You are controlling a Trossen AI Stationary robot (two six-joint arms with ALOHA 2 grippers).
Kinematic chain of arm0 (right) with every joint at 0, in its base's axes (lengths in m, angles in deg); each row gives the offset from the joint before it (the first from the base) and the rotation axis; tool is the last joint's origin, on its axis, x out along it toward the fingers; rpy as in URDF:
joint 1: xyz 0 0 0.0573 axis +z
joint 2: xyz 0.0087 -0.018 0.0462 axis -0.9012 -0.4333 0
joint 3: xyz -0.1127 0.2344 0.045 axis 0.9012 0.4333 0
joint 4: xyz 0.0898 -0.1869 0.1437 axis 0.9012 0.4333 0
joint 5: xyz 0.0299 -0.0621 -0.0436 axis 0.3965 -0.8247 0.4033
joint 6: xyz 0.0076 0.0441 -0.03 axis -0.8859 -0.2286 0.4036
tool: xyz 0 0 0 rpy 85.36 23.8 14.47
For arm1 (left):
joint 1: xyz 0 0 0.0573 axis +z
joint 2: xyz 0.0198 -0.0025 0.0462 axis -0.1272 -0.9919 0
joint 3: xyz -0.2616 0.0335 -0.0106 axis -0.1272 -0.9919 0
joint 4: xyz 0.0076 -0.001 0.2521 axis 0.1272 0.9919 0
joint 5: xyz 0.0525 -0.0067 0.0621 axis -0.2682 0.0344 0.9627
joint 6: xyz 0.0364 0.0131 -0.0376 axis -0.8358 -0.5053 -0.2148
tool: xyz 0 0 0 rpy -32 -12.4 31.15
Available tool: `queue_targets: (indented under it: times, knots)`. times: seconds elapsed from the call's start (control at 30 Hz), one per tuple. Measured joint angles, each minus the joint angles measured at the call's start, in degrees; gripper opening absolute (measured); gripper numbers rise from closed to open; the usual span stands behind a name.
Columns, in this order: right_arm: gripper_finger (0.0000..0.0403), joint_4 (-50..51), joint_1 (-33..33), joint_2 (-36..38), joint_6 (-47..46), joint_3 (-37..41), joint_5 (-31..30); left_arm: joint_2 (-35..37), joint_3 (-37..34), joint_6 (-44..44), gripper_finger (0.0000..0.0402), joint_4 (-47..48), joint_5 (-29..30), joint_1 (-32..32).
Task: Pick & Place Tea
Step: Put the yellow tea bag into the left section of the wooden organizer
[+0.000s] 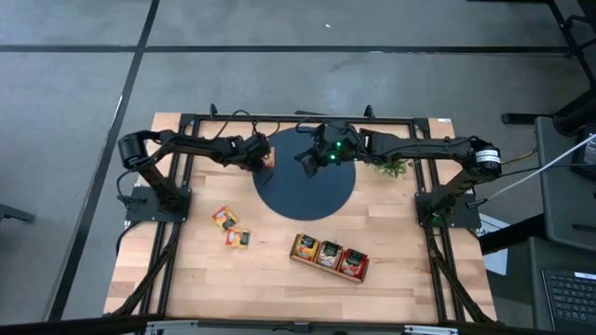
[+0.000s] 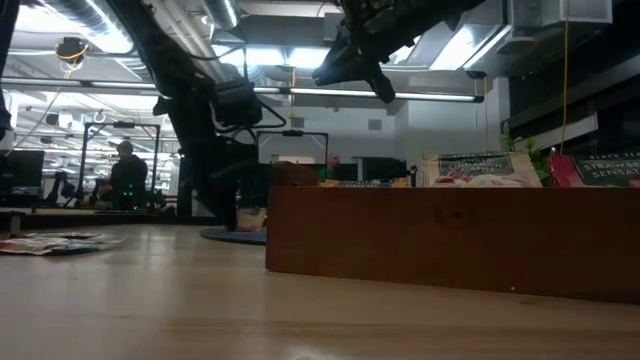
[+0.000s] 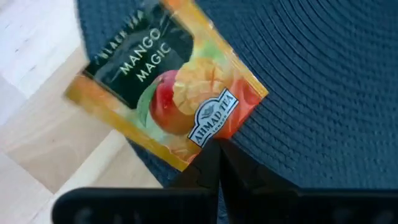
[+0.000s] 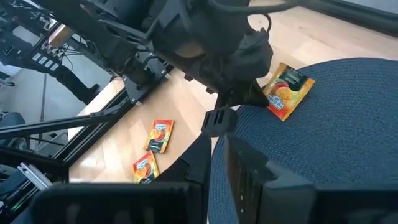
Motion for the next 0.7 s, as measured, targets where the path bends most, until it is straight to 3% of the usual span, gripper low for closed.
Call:
queue_targets:
  times: [0.33,0.57,0.7]
  knots:
    - [0.0051,1.16,-0.23,-0.36,-2.82,-0.04,5.66,-0.02,0.02,-15.72,0.0003,4.65,-6.36,-5.61]
    - [0.0058,1.79,-0.37,-3.66,-2.73,-0.09,5.60,-0.04,0.01,-18.55,0.0003,4.84,-6.40,-9.20]
    - [0.0093,1.20,-0.37,-7.83,-2.70,-0.11,6.72,-0.06,-0.03,-19.56,0.0003,4.82,-6.37,-10.64]
